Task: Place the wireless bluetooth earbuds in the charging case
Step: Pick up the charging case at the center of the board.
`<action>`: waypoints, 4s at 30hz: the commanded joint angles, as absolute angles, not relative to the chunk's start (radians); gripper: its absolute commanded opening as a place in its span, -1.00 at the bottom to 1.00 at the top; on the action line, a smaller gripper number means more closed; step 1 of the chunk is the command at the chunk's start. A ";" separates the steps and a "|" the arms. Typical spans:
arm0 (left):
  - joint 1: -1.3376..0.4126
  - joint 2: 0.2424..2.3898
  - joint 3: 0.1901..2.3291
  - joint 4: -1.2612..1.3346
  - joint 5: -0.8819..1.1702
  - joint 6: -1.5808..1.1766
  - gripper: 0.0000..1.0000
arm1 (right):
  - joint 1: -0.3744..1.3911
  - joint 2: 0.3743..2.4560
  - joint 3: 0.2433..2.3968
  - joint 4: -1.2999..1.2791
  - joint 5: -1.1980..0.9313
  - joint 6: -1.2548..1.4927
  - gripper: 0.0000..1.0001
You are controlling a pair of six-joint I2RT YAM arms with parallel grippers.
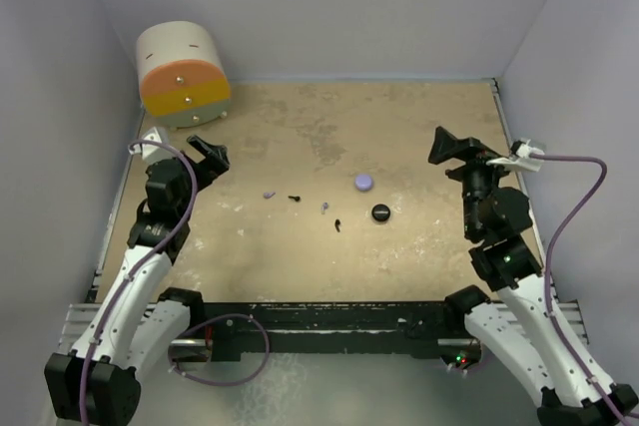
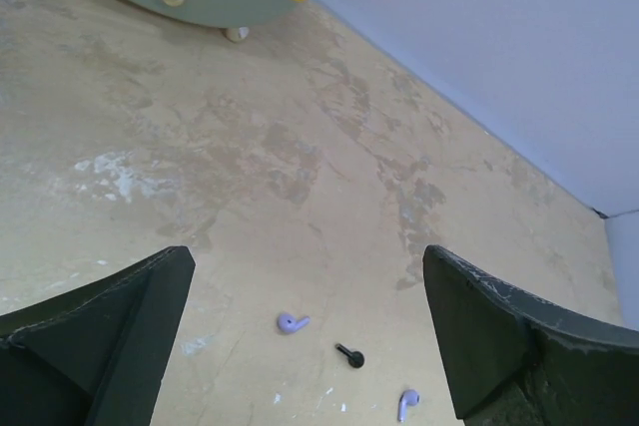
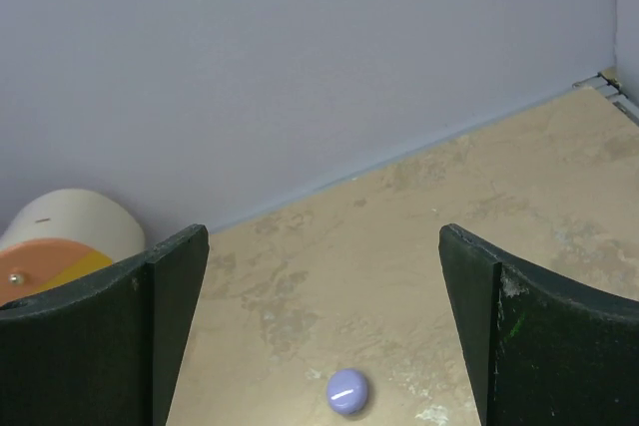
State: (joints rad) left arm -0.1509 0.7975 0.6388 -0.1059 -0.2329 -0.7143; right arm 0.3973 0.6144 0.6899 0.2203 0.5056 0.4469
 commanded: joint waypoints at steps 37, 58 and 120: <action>-0.205 0.828 0.649 -0.006 -0.174 -0.660 1.00 | 0.397 0.718 0.635 0.294 0.259 0.376 0.96; -0.492 1.014 0.616 0.082 -0.344 -0.679 0.86 | 0.567 1.243 0.779 0.251 0.345 0.446 0.87; -0.533 1.017 0.615 0.049 -0.403 -0.645 0.90 | 0.550 1.829 1.004 0.124 0.327 0.425 0.31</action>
State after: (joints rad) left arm -0.5270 1.0389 0.5926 0.0204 -0.3828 -0.6609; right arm 0.5541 1.8133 0.9836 0.1188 0.3386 0.4301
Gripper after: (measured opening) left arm 0.957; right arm 0.680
